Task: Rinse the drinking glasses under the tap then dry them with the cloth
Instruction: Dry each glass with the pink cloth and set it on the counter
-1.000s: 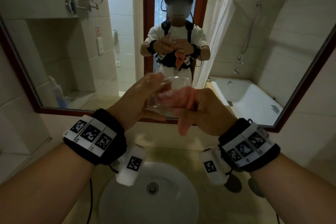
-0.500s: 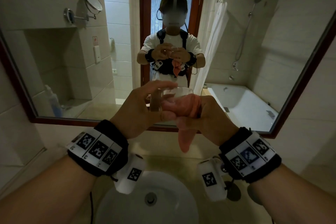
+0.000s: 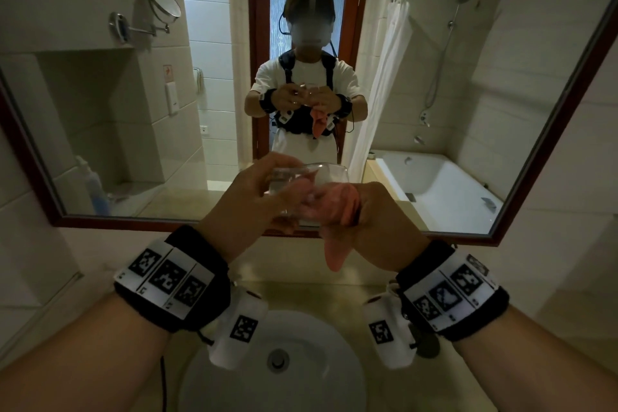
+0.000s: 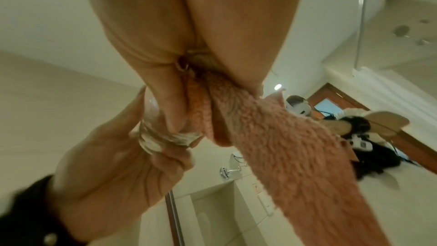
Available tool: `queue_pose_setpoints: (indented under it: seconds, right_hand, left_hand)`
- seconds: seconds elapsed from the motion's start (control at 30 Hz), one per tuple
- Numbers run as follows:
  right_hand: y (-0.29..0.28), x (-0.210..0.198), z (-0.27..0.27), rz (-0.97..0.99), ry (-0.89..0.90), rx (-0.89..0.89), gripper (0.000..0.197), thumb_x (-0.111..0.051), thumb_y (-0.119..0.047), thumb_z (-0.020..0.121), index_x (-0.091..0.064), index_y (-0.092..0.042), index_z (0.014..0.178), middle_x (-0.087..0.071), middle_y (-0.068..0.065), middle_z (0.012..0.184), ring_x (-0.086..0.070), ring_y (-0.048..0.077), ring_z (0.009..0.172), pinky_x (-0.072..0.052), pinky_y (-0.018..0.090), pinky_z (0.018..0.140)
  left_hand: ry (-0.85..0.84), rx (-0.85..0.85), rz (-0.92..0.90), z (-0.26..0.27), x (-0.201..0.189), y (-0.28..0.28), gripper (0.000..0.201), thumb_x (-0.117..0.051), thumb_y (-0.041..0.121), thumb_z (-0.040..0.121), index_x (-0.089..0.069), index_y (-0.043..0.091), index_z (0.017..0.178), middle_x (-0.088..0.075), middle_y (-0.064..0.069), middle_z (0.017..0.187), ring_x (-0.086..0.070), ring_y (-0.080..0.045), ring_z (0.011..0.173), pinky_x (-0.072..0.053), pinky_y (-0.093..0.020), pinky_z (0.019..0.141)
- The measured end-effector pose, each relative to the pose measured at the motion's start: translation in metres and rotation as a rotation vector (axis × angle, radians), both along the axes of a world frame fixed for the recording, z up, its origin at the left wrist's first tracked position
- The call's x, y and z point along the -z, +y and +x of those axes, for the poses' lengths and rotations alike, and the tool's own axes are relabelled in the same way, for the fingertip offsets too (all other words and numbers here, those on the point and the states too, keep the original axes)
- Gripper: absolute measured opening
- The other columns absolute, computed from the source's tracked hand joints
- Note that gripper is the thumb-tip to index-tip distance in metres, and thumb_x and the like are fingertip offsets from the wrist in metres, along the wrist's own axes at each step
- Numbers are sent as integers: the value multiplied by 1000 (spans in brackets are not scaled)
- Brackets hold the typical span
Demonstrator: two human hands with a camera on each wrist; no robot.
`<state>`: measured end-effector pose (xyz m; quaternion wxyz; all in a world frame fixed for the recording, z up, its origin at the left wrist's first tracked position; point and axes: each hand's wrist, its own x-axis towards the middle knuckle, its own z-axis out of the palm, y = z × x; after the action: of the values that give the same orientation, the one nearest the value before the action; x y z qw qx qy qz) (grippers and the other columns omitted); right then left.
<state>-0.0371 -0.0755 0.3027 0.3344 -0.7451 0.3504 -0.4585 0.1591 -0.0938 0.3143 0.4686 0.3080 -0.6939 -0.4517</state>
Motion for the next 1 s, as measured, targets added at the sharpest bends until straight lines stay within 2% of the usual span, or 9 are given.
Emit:
queue_pose_setpoints:
  seconds: [0.07, 0.1, 0.2, 0.33, 0.47, 0.53, 0.63, 0.77, 1.0]
  right_hand:
    - [4, -7, -2, 0, -29, -24, 61, -63, 17, 72, -77, -41, 88, -76, 3, 82, -73, 23, 80, -60, 31, 73]
    - [5, -10, -3, 6, -34, -44, 65, -62, 16, 70, -76, -45, 90, -77, -6, 85, -73, 17, 83, -60, 33, 75]
    - [4, -12, -5, 15, -45, -49, 58, -62, 14, 65, -75, -29, 101, -76, 1, 93, -72, 30, 90, -59, 50, 76]
    - [7, -13, -1, -32, -6, -18, 58, -56, 30, 68, -71, -18, 98, -74, -13, 80, -72, 7, 79, -58, 26, 71]
    - [4, -2, 2, -68, -13, 32, 57, -54, 29, 64, -75, -11, 99, -76, 11, 89, -73, 36, 91, -59, 57, 81]
    - [7, 1, 0, -66, 0, 33, 60, -54, 28, 61, -76, -16, 96, -74, 17, 77, -71, 46, 71, -56, 66, 64]
    - [13, 2, -4, -115, 58, 62, 69, -52, 29, 64, -76, -33, 78, -71, -2, 60, -64, 41, 52, -57, 61, 58]
    - [12, 1, -8, -93, 73, 125, 40, -60, 30, 56, -71, 1, 82, -72, 22, 78, -70, 43, 74, -57, 64, 66]
    - [16, -9, -16, -45, -52, 109, 60, -68, 17, 65, -69, -15, 116, -73, 14, 109, -71, 28, 103, -59, 46, 86]
  left_hand:
    - [-66, -1, -194, 4, -1, 1, 49, -75, 25, 77, -57, 13, 121, -68, 0, 109, -71, -16, 93, -60, -30, 74]
    - [-106, -7, -267, 5, -2, 1, 54, -81, 22, 75, -57, 14, 122, -67, 0, 113, -70, -13, 97, -58, -25, 78]
    - [-142, -4, -316, 10, -5, 0, 63, -87, 20, 68, -58, 22, 123, -64, 0, 120, -67, -13, 105, -55, -27, 90]
    - [-36, 122, -140, 5, -9, 5, 65, -78, 0, 78, -50, 21, 133, -61, -1, 124, -69, -19, 103, -58, -34, 86]
    - [203, 137, 321, -2, -20, 13, 59, -61, 35, 85, -39, 27, 140, -63, -3, 122, -73, -24, 98, -61, -52, 80]
    - [70, 122, 337, -1, -22, 13, 53, -54, 50, 89, -47, 25, 136, -67, -3, 115, -75, -26, 88, -62, -45, 66]
    - [-47, 68, 278, -4, -16, 11, 57, -56, 62, 83, -56, 20, 122, -67, -8, 102, -60, -16, 55, -45, -25, 46]
    - [-12, 101, 148, -6, -10, 11, 52, -64, 44, 80, -51, 13, 120, -64, -9, 98, -49, -14, 57, -42, -25, 47]
    - [-148, 135, -317, -6, -10, 10, 59, -78, -4, 79, -46, 18, 124, -57, -1, 115, -64, -11, 97, -56, -23, 76]
